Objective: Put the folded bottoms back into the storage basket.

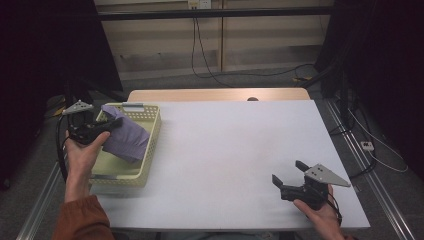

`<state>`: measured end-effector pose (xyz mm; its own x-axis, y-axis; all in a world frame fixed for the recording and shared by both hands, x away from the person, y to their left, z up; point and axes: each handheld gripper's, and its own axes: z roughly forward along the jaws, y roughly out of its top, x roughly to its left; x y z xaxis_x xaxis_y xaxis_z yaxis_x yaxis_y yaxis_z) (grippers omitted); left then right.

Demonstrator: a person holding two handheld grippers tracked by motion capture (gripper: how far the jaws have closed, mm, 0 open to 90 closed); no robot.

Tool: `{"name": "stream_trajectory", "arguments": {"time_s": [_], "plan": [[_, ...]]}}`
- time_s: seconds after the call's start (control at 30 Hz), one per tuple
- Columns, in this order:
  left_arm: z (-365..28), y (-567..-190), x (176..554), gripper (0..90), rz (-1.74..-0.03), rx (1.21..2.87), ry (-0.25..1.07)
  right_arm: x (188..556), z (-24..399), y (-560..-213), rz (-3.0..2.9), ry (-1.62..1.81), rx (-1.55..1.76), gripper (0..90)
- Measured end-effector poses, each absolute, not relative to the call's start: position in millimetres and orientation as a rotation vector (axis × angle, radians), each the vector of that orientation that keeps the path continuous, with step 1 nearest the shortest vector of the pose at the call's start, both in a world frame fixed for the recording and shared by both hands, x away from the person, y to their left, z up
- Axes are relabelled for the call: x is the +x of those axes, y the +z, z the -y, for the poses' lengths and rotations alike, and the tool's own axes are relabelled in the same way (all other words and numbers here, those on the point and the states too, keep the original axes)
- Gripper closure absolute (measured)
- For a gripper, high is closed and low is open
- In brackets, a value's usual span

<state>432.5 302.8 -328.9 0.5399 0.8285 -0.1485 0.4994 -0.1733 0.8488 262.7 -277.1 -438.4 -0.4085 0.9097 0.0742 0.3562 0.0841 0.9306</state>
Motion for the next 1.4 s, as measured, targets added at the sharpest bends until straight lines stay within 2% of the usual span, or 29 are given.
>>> {"name": "stream_trajectory", "arguments": {"time_s": [0.43,0.83,1.2,1.4], "plan": [[-309.0,-336.0,438.2,84.9,-1.21,1.902,0.452,263.5,277.3,-438.8,-1.825,1.317,1.242,4.1],[-307.2,-349.2,450.2,84.9,-1.216,1.906,0.431,263.5,277.5,-438.7,-1.828,1.313,1.239,4.1],[-314.8,-363.5,458.0,84.8,-1.289,1.913,0.446,263.5,277.6,-438.7,-1.831,1.314,1.238,4.1],[-304.6,-367.6,467.9,84.8,-1.279,1.914,0.441,263.8,277.2,-438.9,-1.829,1.308,1.245,4.1]]}}
